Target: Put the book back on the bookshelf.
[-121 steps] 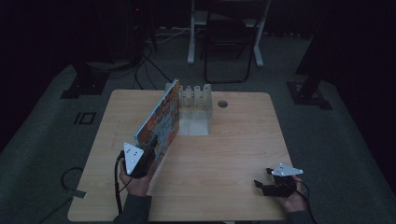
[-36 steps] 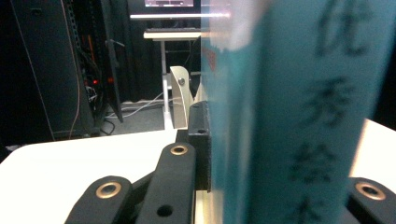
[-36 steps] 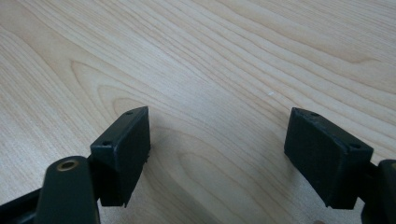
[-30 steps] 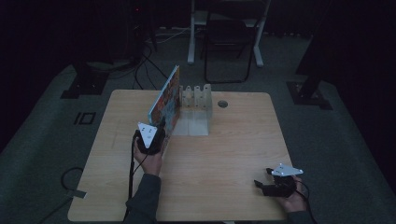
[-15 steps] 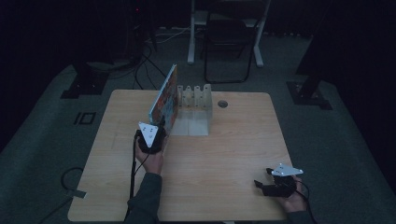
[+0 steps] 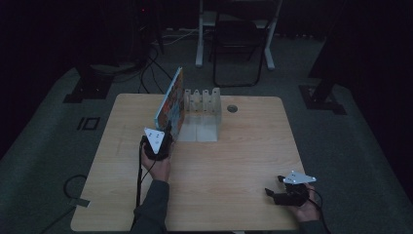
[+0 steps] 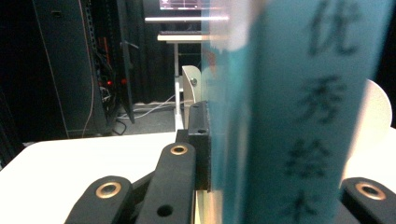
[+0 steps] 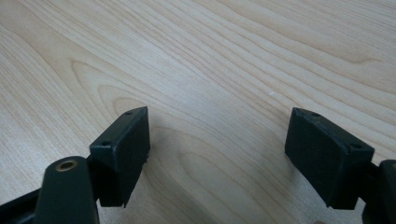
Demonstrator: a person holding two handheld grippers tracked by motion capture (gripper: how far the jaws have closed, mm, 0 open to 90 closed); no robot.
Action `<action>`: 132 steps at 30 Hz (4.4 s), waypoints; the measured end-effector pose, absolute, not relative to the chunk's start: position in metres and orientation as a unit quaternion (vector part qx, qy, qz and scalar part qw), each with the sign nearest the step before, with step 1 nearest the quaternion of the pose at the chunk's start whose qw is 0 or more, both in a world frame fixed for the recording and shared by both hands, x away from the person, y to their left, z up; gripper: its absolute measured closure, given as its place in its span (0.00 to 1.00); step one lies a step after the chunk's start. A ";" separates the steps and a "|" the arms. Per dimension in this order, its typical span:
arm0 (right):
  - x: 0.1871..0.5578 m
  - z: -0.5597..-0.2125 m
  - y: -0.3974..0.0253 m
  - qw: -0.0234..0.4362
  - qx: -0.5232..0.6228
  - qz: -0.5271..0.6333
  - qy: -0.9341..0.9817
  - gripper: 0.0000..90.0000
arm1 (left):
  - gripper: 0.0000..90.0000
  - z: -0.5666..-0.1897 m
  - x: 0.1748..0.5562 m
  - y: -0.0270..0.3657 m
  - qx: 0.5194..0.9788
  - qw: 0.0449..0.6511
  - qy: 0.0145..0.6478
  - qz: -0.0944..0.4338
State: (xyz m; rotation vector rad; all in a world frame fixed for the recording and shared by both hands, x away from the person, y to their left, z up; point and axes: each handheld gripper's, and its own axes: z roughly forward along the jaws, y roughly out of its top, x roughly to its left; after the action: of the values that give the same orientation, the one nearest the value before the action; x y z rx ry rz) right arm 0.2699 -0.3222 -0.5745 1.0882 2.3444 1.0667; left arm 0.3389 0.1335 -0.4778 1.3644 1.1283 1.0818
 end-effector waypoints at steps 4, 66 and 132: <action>0.270 -0.575 -0.322 0.172 0.383 0.376 0.826 0.24 | 0.90 -0.479 0.339 0.132 0.565 0.509 0.469 0.450; 0.270 -0.575 -0.322 0.172 0.383 0.375 0.826 0.24 | 0.90 -0.498 0.327 0.133 0.556 0.519 0.474 0.444; 0.270 -0.575 -0.322 0.172 0.383 0.376 0.826 0.24 | 0.60 -0.500 0.328 0.151 0.557 0.549 0.466 0.413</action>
State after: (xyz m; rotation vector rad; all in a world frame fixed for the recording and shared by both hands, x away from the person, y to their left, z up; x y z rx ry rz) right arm 0.2698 -0.3220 -0.5746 1.0872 2.3458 1.0660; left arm 0.3281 0.1514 -0.4999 1.3202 1.1038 0.9789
